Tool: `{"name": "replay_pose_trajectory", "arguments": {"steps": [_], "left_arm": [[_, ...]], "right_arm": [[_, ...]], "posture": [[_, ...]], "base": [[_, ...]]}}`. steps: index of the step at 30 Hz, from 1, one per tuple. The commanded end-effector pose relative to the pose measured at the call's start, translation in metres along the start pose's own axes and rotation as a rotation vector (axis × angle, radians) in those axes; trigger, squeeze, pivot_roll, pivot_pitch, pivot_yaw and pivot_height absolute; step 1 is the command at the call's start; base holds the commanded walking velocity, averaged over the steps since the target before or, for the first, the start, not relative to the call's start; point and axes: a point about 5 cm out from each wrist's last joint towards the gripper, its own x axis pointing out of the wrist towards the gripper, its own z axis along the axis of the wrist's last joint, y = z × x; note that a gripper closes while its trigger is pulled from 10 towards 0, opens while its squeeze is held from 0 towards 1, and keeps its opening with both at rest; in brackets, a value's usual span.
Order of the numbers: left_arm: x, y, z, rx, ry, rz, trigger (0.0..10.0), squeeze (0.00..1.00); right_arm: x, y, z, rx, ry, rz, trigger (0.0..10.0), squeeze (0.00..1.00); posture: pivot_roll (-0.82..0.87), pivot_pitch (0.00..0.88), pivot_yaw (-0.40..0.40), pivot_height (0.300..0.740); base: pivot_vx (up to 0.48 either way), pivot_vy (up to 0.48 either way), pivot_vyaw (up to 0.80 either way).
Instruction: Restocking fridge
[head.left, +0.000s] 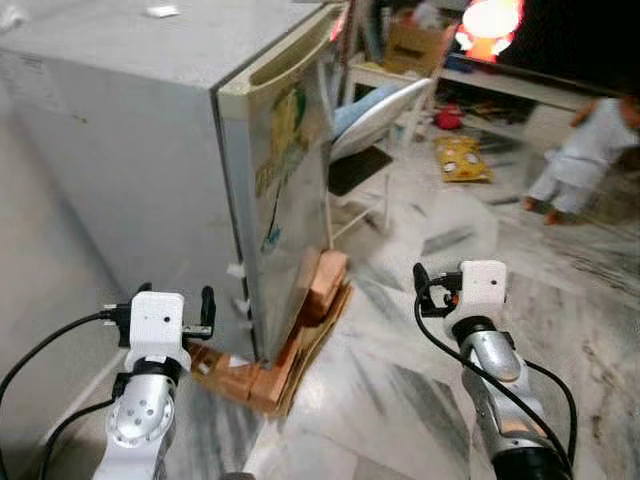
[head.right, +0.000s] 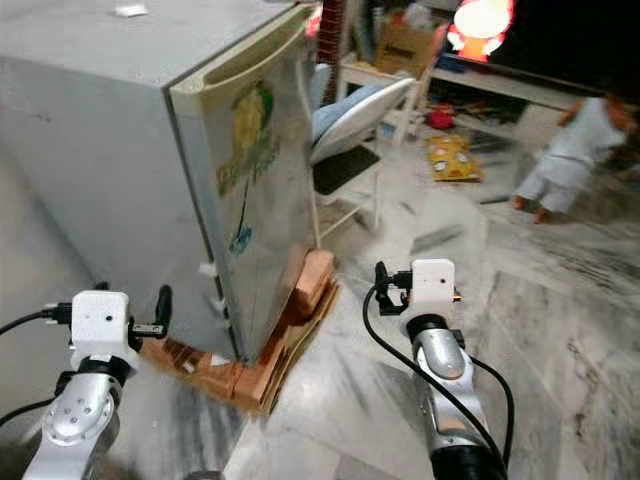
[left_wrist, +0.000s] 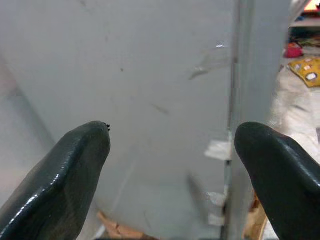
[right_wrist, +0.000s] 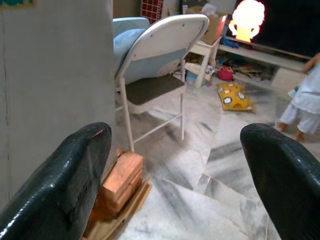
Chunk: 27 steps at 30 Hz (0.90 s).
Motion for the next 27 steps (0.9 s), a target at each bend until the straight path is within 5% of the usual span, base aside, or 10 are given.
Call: {"name": "replay_pose_trajectory", "arguments": {"steps": [1, 16, 27], "left_arm": [[0.002, -0.001, 0.005, -0.007, -0.021, -0.002, 10.0, 0.00], [0.000, -0.003, 0.004, -0.005, -0.025, 0.001, 10.0, 0.00], [0.001, 0.006, -0.003, -0.015, 0.015, 0.056, 10.0, 0.00]], "right_arm": [[0.002, -0.005, 0.005, -0.016, -0.012, -0.008, 10.0, 0.00], [0.000, -0.002, 0.004, -0.026, -0.006, 0.019, 10.0, 0.00], [-0.003, 0.000, 0.003, -0.037, -0.006, 0.036, 10.0, 0.00]], "posture": [[0.12, 0.042, -0.087, 0.740], [0.12, 0.049, -0.096, 0.740], [0.12, 0.060, -0.099, 0.740]], "base": [[0.341, 0.000, -0.80], [0.000, 0.000, -0.80], [0.000, 0.000, 0.00]]}}
